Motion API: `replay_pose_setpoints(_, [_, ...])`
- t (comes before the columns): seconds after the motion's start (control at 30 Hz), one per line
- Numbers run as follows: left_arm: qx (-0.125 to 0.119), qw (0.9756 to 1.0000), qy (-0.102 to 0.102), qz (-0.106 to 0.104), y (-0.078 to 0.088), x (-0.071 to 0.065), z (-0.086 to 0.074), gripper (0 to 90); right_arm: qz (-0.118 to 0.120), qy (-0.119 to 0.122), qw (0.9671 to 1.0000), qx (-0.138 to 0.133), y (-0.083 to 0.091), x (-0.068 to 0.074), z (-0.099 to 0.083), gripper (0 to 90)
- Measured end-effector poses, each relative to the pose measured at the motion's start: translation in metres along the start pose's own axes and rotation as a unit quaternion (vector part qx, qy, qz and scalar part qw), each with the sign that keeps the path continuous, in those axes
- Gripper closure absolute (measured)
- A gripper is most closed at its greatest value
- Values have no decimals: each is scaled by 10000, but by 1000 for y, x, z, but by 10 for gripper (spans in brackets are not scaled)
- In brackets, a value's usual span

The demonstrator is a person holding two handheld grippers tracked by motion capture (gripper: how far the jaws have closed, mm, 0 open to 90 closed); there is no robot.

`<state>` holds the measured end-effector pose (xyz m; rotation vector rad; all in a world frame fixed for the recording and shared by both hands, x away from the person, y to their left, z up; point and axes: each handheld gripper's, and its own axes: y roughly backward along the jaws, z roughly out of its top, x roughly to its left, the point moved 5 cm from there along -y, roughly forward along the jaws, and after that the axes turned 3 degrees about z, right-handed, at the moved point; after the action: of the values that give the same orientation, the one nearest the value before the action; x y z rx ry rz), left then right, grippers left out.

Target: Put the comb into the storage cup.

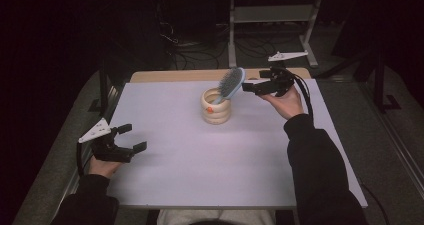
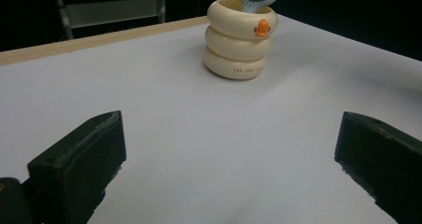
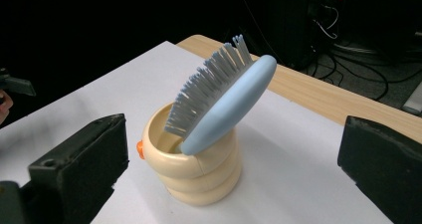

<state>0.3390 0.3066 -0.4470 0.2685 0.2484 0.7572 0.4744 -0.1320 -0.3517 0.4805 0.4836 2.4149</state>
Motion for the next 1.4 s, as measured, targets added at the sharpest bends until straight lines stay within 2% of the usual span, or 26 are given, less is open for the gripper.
replay_pose_setpoints(0.6, [-32, 10000, 14, -25, 0, 0, 1, 0, -15, 132, 9998, -146, 24, 4, -16, 0])
replay_pose_setpoints(0.93, [-54, 10000, 19, -12, 1, 0, 1, 0, 36, 226, 9996, -160, 32, 9, -25, 0])
replay_pose_setpoints(1.03, [-67, 10000, 7, -13, 1, 0, 2, 0, 105, 176, 9996, -185, 35, 10, -28, 0])
replay_pose_setpoints(1.4, [-50, 10000, -28, 34, 2, 0, 2, 0, 80, 273, 9995, -126, 47, 15, -46, 0])
